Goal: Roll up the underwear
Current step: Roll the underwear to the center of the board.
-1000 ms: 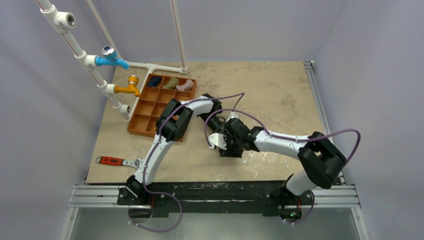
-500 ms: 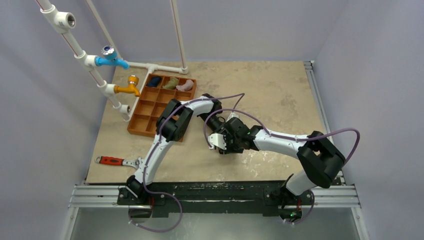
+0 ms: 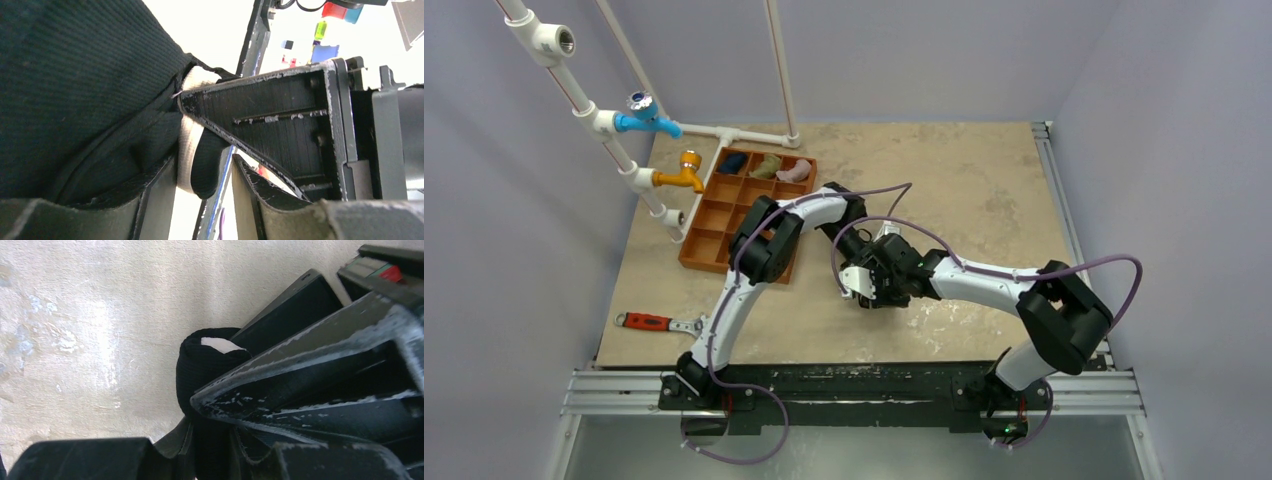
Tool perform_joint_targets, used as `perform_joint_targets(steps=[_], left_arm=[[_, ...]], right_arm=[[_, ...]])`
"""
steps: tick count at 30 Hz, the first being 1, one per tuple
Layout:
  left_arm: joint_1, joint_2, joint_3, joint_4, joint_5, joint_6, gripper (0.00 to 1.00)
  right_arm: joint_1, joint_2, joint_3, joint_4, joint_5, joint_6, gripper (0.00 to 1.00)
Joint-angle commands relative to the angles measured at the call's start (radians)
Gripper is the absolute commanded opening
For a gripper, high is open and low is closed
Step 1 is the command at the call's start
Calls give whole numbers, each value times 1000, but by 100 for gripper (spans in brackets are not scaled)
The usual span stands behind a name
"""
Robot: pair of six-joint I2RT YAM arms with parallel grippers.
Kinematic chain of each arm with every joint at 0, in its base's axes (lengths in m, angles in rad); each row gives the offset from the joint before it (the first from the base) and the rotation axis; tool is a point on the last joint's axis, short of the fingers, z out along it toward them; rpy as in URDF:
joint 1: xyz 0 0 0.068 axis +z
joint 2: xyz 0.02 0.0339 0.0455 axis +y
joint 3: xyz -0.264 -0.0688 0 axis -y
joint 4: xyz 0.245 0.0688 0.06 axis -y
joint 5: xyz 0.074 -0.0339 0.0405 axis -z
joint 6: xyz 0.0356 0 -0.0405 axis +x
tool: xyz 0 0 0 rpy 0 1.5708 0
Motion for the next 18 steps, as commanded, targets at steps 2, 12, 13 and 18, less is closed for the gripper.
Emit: perform_joint_targets(steps=[2, 12, 13, 18], left_arm=[[60, -100, -48, 34, -83, 61, 44], [164, -226, -121, 46, -73, 75, 52], [176, -249, -139, 51, -70, 75, 53], [224, -454, -305, 136, -99, 54, 53]], right_arm=[[8, 33, -15, -103, -80, 33, 0], [3, 45, 3, -123, -88, 49, 0], [-1, 51, 11, -132, -91, 49, 0], [-37, 98, 97, -215, -129, 37, 0]])
